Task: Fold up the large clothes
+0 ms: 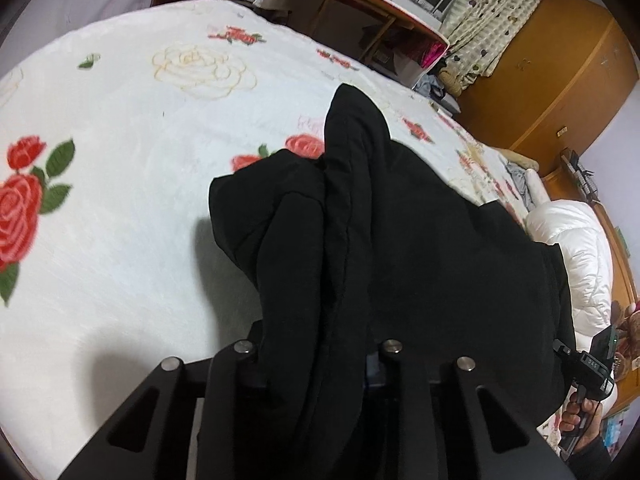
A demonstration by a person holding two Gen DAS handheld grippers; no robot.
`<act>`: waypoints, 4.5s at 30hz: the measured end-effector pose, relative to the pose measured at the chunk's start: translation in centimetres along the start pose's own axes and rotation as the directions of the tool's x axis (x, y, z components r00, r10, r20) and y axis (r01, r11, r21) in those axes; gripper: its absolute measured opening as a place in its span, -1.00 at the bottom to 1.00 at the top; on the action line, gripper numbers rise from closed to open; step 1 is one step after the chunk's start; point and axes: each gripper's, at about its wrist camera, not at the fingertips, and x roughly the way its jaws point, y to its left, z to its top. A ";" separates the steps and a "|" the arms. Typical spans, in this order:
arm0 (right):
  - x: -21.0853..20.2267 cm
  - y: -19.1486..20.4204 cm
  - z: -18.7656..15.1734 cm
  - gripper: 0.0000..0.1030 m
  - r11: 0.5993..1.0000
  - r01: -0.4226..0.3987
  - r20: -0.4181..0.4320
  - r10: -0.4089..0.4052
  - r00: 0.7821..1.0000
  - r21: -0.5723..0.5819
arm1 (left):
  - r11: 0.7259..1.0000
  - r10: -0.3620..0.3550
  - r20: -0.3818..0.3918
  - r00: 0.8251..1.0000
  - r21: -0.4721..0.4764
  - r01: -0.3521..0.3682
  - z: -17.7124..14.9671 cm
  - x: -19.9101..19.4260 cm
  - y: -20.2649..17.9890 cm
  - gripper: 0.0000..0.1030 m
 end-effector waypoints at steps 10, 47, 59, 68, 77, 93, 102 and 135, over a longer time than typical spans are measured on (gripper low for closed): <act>-5.9 5.6 0.0 -0.41 0.996 -0.037 0.040 0.040 0.998 -0.079 | 0.997 -0.049 0.087 0.995 0.058 0.044 1.7 -7.8 -2.8 -0.51; -11.3 -0.8 -19.6 0.10 0.993 0.040 -0.128 -0.026 0.991 0.110 | 0.996 0.030 -0.051 0.998 -0.077 -0.034 -18.7 -13.9 5.5 -0.19; -18.7 3.1 -17.5 0.14 0.979 0.205 0.088 -0.202 0.975 -0.019 | 0.991 0.107 0.089 0.990 -0.090 -0.099 -17.3 -20.5 5.4 -0.04; -11.9 6.6 -16.6 0.14 0.941 0.295 0.080 -0.285 0.955 -0.168 | 0.997 0.078 0.077 0.994 0.014 -0.080 -14.5 -15.8 0.7 -0.03; -7.3 2.8 -15.5 0.15 0.897 0.415 0.041 -0.414 0.909 -0.153 | 0.979 0.186 0.033 0.982 0.083 -0.188 -14.4 -9.2 -0.3 -0.03; -15.4 12.3 -23.0 0.17 0.877 0.409 0.127 -0.389 0.912 -0.251 | 0.966 0.173 0.032 0.984 0.187 -0.176 -20.3 -18.5 -7.2 -0.01; -18.5 17.9 -29.2 0.17 0.848 0.402 0.177 -0.362 0.915 -0.346 | 0.948 0.142 0.064 0.988 0.279 -0.154 -25.9 -24.2 -11.2 0.15; -19.1 20.1 -36.2 0.17 0.811 0.398 0.167 -0.362 0.917 -0.428 | 0.925 0.180 0.041 0.983 0.334 -0.183 -31.1 -25.5 -12.2 0.27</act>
